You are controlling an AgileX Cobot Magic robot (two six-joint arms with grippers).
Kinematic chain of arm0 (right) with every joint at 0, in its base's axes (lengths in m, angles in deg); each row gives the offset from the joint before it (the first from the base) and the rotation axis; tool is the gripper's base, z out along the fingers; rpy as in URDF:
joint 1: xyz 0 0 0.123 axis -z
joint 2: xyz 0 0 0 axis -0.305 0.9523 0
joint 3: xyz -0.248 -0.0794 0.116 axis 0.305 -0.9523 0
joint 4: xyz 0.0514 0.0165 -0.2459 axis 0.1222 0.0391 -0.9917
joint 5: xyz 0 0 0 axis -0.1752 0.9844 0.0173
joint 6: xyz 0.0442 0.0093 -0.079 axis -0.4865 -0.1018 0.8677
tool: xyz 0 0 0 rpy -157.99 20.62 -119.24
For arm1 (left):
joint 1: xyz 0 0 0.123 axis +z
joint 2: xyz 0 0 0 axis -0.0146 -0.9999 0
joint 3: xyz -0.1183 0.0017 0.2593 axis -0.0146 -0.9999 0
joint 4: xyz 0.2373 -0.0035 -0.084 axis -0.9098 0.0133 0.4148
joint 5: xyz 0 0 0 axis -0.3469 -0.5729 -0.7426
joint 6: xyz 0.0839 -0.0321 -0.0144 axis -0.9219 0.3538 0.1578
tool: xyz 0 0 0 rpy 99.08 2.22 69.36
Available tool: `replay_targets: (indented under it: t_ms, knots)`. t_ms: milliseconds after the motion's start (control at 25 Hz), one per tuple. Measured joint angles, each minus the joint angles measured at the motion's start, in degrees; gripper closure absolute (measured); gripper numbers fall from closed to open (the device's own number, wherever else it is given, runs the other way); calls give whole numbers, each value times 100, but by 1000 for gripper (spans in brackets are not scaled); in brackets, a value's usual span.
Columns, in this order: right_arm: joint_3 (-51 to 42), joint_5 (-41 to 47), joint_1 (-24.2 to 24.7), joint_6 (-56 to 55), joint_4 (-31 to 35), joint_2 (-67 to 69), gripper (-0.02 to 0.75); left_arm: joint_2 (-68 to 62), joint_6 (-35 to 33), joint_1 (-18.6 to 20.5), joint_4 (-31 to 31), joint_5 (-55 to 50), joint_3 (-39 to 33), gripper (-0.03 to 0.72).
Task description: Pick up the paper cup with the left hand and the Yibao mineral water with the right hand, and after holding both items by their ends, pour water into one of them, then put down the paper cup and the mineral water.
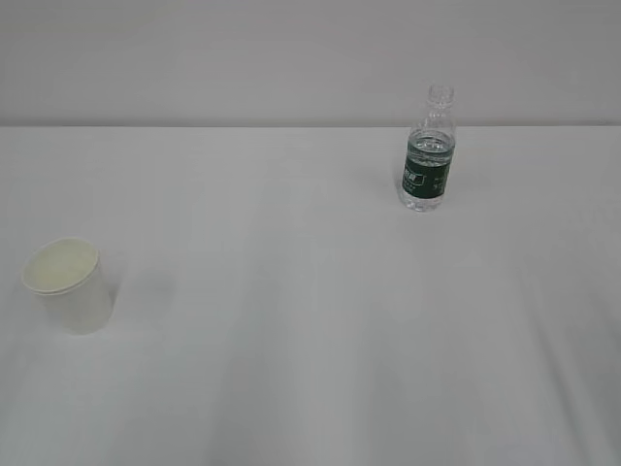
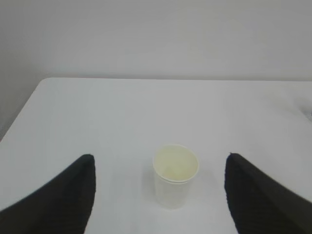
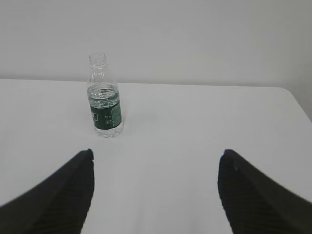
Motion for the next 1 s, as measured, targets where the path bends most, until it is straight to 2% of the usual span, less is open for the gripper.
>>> replay_targets:
  t_ms: [160,600,1000]
  knots:
    - [0,0,-124,0,19,10,144,0,-9,0,0,9,0,99]
    - [0,-755,-1596,308,-242,968,145,0,-9,0,0,9,0,99]
    - [0,-1805,-1686,248,-265,2022,145,0,-9,0,0,9,0,104]
